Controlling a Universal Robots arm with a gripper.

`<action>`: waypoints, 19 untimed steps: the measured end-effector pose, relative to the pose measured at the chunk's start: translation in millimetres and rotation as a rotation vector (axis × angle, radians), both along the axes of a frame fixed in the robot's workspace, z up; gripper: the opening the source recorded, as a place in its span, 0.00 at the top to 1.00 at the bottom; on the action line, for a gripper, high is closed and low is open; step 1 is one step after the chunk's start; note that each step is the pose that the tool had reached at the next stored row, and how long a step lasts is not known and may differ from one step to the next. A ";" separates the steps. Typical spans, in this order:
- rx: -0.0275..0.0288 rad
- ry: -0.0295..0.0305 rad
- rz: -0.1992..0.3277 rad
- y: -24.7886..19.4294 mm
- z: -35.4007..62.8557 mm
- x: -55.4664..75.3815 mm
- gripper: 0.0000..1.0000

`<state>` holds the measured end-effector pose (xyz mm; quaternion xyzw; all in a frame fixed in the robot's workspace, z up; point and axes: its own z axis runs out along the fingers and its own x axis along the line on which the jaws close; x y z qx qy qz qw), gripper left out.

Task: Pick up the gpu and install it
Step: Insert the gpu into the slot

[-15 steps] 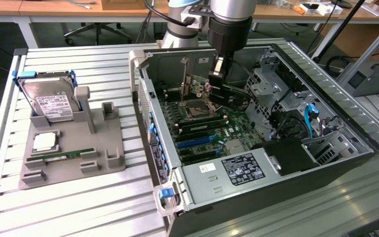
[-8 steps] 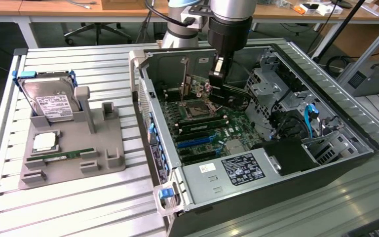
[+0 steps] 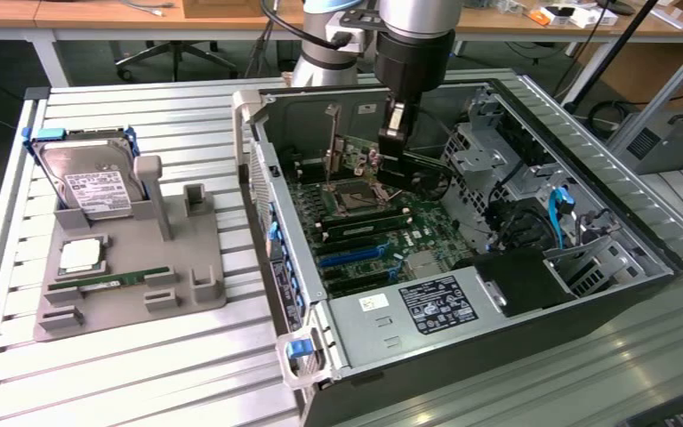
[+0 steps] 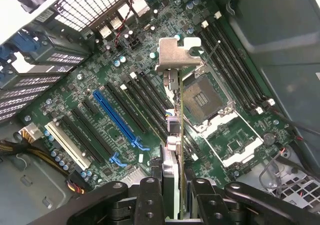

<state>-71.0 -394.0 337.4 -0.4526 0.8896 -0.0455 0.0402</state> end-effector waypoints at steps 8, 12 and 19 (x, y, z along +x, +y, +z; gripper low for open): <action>0.0000 0.0000 0.029 0.0 0.0 0.0 0.73; -0.0002 0.0000 0.043 0.0 0.0 0.0 0.73; -0.0008 0.0001 0.068 0.0 0.0 0.0 0.73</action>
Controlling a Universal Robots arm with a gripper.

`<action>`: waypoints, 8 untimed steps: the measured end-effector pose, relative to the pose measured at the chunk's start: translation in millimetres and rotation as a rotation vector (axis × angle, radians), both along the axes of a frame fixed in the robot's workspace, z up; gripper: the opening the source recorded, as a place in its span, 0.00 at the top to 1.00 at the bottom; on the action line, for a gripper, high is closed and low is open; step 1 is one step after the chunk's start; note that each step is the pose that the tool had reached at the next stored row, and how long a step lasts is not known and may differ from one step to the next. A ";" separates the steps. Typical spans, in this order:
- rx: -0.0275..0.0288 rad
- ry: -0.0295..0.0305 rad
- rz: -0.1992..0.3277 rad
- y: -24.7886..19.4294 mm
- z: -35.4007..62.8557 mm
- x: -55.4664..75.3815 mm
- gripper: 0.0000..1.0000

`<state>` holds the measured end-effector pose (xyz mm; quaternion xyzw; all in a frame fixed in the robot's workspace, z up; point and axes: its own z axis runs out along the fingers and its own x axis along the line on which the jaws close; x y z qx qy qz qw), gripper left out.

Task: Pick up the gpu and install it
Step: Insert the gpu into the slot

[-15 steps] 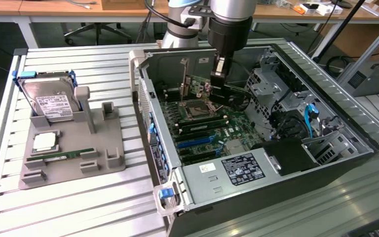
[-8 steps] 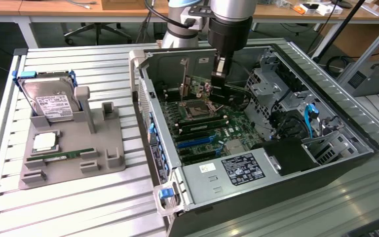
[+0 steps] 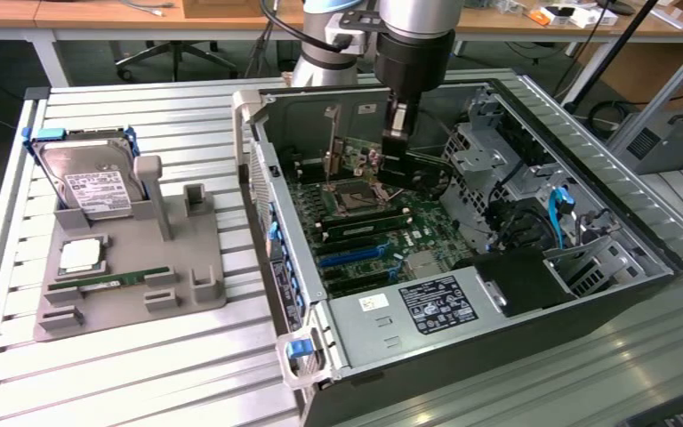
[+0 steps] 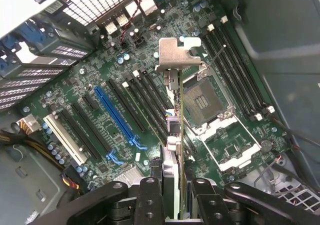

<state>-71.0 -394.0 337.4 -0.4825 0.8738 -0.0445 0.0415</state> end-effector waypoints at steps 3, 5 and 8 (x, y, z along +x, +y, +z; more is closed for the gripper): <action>-0.0050 0.0000 0.009 0.0 0.0 0.0 0.73; -0.0067 -0.0001 0.013 0.0 0.0 0.0 0.73; -0.0086 0.0000 0.020 0.0 0.0 0.0 0.73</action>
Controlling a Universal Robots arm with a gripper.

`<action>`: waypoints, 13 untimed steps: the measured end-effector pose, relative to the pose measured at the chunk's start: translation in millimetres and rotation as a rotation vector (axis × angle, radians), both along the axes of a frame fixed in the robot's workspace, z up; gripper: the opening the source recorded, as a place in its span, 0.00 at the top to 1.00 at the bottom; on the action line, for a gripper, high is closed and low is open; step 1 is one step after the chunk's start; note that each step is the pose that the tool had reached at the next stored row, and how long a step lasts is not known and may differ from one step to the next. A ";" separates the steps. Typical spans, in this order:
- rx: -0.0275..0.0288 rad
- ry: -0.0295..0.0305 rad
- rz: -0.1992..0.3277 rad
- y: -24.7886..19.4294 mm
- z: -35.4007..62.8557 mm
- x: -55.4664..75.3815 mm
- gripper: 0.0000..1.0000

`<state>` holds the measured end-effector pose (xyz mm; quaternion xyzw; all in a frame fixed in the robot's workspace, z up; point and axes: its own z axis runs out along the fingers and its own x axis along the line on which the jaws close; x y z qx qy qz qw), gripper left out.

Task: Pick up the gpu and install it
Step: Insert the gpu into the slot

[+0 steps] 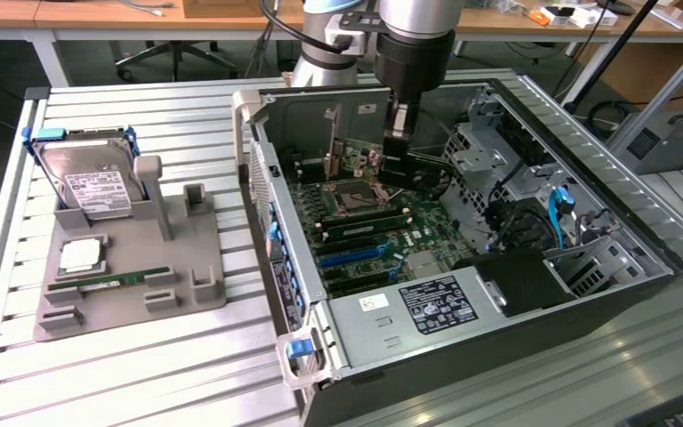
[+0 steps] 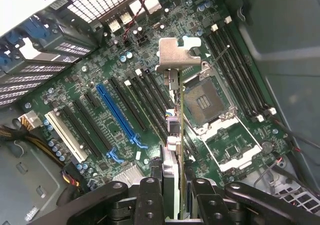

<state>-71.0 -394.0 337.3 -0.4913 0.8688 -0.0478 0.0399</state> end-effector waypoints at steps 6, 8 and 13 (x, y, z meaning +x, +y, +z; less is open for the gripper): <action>-0.0046 0.0000 0.009 0.0 0.0 0.0 0.73; -0.0060 0.0000 0.013 0.0 0.0 0.0 0.73; -0.0071 0.0000 0.020 0.0 0.0 0.0 0.73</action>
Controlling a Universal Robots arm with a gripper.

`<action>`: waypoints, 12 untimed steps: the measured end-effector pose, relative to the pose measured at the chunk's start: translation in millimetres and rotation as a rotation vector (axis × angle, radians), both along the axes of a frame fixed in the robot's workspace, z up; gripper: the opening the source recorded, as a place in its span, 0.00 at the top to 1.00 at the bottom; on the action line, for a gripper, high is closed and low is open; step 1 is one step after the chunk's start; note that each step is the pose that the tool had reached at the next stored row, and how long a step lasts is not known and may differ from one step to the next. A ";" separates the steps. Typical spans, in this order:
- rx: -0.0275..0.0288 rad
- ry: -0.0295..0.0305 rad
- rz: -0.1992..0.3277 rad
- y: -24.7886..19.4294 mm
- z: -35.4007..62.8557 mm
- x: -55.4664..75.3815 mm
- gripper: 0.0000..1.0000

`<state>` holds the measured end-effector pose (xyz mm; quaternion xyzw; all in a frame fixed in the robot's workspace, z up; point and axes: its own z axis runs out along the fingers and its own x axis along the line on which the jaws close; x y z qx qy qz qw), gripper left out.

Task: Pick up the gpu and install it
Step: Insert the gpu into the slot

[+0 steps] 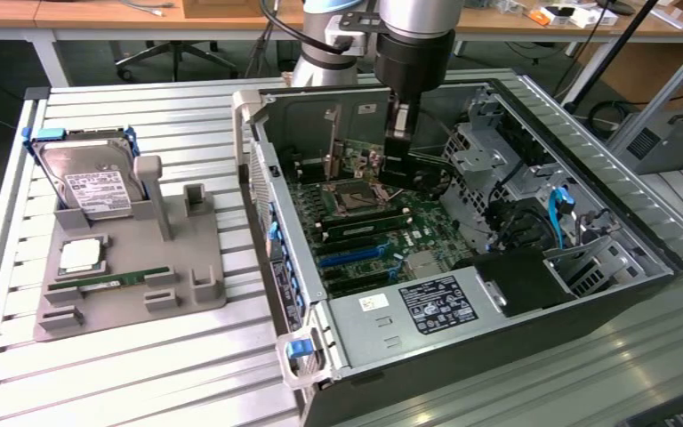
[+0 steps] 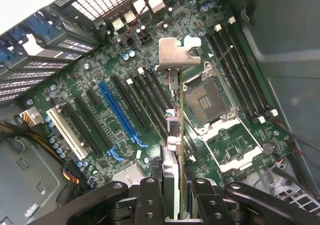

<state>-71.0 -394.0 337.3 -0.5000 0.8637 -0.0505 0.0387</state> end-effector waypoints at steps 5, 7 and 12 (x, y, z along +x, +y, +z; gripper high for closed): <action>-0.0017 0.0000 0.008 0.0 0.0 0.0 0.73; -0.0028 0.0000 0.012 0.0 0.0 0.0 0.73; -0.0034 0.0000 0.024 0.0 0.0 0.0 0.73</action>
